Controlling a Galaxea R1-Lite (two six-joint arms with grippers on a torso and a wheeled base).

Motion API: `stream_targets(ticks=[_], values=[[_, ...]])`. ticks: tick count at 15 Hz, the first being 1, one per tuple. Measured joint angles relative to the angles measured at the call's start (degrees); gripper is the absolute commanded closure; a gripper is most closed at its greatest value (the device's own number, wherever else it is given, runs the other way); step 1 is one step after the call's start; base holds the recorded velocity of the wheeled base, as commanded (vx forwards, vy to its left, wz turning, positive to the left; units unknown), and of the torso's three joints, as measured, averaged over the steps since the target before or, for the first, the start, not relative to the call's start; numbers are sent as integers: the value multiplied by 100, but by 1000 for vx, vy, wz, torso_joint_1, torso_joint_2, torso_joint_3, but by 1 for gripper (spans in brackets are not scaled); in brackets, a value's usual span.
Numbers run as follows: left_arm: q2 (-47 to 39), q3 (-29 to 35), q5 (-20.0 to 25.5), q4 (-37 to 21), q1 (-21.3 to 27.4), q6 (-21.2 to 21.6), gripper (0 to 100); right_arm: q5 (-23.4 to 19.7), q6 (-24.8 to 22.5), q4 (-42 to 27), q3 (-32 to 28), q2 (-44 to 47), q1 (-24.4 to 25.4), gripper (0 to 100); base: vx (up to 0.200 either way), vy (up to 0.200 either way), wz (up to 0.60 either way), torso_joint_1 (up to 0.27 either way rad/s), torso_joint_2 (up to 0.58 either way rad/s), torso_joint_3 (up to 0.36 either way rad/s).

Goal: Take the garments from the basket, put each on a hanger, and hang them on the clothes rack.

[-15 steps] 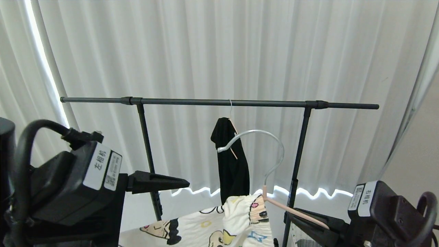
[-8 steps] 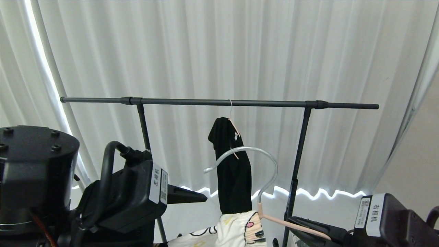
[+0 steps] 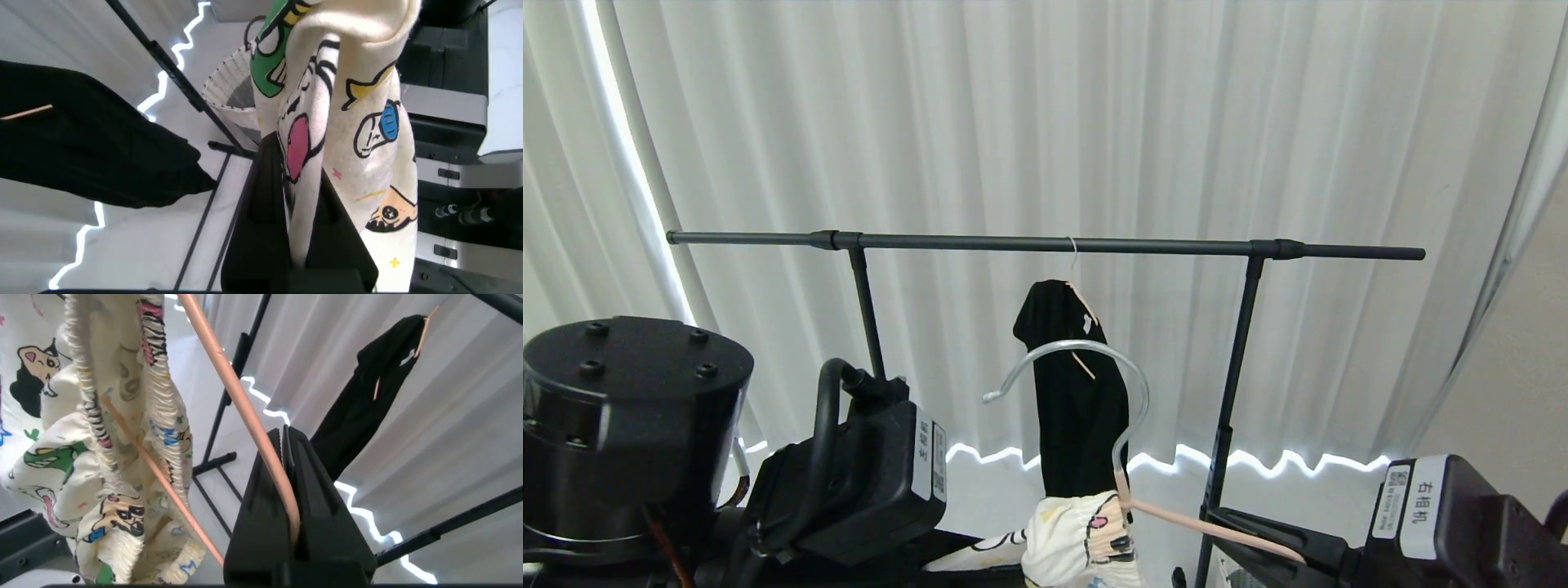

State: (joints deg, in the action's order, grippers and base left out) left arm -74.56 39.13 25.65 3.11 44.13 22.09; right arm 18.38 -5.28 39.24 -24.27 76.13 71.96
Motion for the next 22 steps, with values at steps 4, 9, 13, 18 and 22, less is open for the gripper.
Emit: stream_targets(ticks=[4,9,13,18,22], values=[[-52,0,-483,-10,-54,-4,100,1,-88,22,96,-26,0,0,0,0,0,0,0,0],[-28,-247,-1518,335,-168,21,100,316,-118,11,217,-157,-232,0,0,0,0,0,0,0],[-24,-433,-1681,1723,-550,-59,100,299,568,-21,308,-96,-440,0,0,0,0,0,0,0],[89,-341,-1663,1796,-653,-66,100,307,2443,-40,-369,868,-1064,0,0,0,0,0,0,0],[127,-232,-1641,1797,-646,-63,100,294,2591,-51,-883,1546,-1381,0,0,0,0,0,0,0]])
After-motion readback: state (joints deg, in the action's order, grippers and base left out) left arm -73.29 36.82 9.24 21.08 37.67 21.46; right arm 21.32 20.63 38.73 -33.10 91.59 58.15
